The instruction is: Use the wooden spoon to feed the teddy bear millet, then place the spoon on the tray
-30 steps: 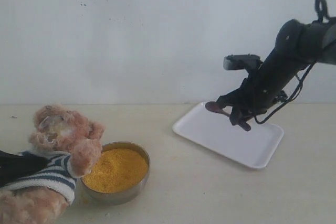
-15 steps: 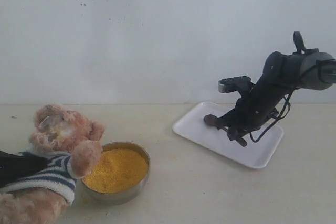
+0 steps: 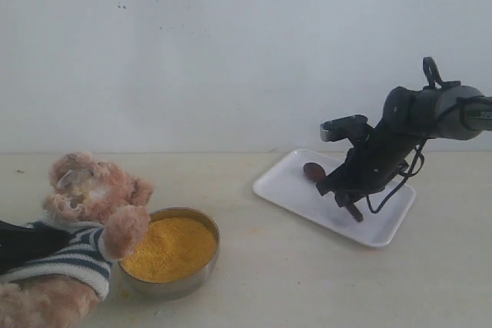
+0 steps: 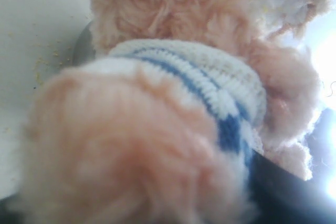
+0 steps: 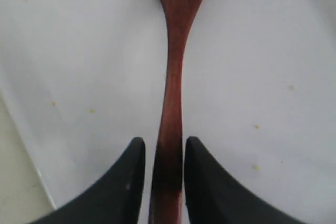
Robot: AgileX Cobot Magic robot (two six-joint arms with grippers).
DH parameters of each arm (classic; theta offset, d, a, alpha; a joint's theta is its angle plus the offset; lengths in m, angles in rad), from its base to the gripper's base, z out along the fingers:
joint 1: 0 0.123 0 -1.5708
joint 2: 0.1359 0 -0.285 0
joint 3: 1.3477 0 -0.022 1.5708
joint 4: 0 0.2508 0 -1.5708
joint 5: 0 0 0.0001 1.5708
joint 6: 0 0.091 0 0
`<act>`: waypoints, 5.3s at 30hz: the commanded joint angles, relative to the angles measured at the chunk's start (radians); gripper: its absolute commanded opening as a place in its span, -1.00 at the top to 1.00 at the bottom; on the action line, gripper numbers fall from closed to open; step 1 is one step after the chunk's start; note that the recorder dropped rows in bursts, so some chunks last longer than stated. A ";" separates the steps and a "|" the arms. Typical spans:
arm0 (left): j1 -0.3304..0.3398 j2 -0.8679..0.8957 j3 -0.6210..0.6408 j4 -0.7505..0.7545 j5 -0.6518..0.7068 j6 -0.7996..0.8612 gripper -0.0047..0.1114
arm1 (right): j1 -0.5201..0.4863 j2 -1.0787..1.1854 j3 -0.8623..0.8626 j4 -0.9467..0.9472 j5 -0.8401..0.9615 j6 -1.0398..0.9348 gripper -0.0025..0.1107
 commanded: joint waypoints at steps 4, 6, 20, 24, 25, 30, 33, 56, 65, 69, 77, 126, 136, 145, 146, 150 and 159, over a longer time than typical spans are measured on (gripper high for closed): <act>0.001 -0.008 0.006 -0.015 0.038 0.006 0.85 | -0.006 -0.005 -0.004 -0.032 -0.007 0.007 0.40; 0.001 -0.008 0.006 -0.015 0.038 0.014 0.85 | -0.006 -0.005 -0.004 -0.032 0.000 0.007 0.40; 0.001 -0.008 0.006 -0.015 0.022 0.059 0.85 | -0.006 -0.157 -0.004 -0.048 0.222 0.112 0.96; 0.001 -0.008 0.006 -0.015 0.009 0.058 0.85 | -0.006 -0.283 -0.004 -0.053 0.234 0.210 0.96; 0.001 -0.008 0.006 -0.015 0.009 0.058 0.85 | -0.006 -0.320 -0.004 -0.053 0.237 0.236 0.96; 0.001 -0.008 0.006 -0.015 0.038 0.037 0.85 | 0.002 -0.533 0.075 -0.053 0.138 0.264 0.96; 0.001 -0.008 0.006 -0.015 0.038 0.037 0.85 | 0.000 -0.686 0.205 -0.095 -0.032 0.349 0.96; 0.001 -0.008 0.006 -0.015 0.038 0.037 0.85 | -0.225 -1.656 1.193 -0.786 -0.410 1.174 0.96; 0.001 -0.008 0.006 -0.015 0.038 0.039 0.85 | -0.223 -2.015 1.326 -0.700 -0.067 1.128 0.96; 0.001 -0.008 0.006 -0.015 0.038 0.045 0.85 | -0.223 -2.111 1.326 -0.648 0.096 0.999 0.96; 0.001 -0.008 0.006 -0.015 0.038 0.045 0.85 | -0.223 -2.287 1.332 -0.446 -0.001 0.737 0.96; 0.001 -0.008 -0.015 -0.015 0.038 0.016 0.85 | -0.204 -2.304 1.812 -0.469 -0.528 0.456 0.96; 0.001 -0.008 -0.015 -0.015 0.038 0.021 0.85 | -0.204 -2.304 1.812 -0.527 -0.466 0.331 0.96; 0.001 -0.008 -0.015 -0.015 0.038 0.046 0.85 | -0.204 -2.304 1.812 -0.548 -0.393 0.293 0.96; 0.001 -0.008 -0.015 -0.015 0.038 0.046 0.85 | -0.204 -2.304 1.812 -0.548 -0.393 0.293 0.96; 0.001 -0.008 -0.041 -0.015 0.014 0.046 0.85 | -0.204 -2.304 1.812 -0.548 -0.393 0.293 0.96; 0.001 -0.008 -0.116 -0.015 0.038 0.059 0.85 | -0.211 -2.334 1.812 -0.544 -0.391 0.297 0.96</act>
